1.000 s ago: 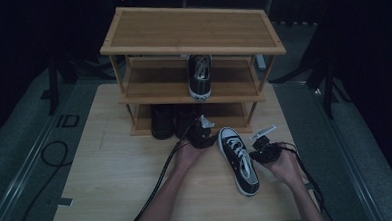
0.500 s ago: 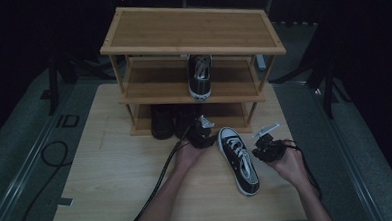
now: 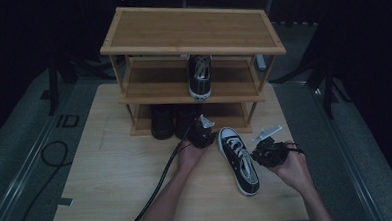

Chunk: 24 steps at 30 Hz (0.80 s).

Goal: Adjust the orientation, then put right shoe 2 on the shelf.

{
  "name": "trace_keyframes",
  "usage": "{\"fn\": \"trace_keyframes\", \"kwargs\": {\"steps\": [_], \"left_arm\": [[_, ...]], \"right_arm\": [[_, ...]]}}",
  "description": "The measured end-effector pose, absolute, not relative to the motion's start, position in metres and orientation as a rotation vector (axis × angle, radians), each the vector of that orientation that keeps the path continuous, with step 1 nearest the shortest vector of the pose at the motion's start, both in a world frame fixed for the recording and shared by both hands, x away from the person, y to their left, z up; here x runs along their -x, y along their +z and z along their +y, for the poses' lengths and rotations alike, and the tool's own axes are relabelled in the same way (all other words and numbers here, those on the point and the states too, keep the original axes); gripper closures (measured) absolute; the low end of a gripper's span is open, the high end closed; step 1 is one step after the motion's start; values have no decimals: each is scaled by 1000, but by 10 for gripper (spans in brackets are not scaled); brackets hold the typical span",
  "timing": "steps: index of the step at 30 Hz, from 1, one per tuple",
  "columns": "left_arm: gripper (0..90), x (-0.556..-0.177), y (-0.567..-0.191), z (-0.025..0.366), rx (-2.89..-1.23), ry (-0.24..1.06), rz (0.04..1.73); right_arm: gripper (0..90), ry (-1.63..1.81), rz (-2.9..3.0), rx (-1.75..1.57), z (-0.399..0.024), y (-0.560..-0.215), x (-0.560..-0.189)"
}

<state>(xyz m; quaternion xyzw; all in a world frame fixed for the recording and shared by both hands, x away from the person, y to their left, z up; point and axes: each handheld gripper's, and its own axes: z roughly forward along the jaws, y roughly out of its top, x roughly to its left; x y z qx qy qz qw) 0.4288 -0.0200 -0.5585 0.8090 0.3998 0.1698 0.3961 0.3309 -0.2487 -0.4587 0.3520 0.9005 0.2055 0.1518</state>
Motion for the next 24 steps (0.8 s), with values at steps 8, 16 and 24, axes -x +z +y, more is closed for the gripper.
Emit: {"fn": "trace_keyframes", "kwargs": {"steps": [8,16,24], "left_arm": [[838,-430,-558,-21,-2013,457,1048],[873,-431,-556,-21,-1983,494,1092],[900,-435,-557,-20,-1974,502,1130]], "right_arm": [[801,595,2582,-998,-246,-449,-322],[781,625,2593,-1019,-249,-448,-316],[757,668,2606,-1054,-248,-446,-313]]}}
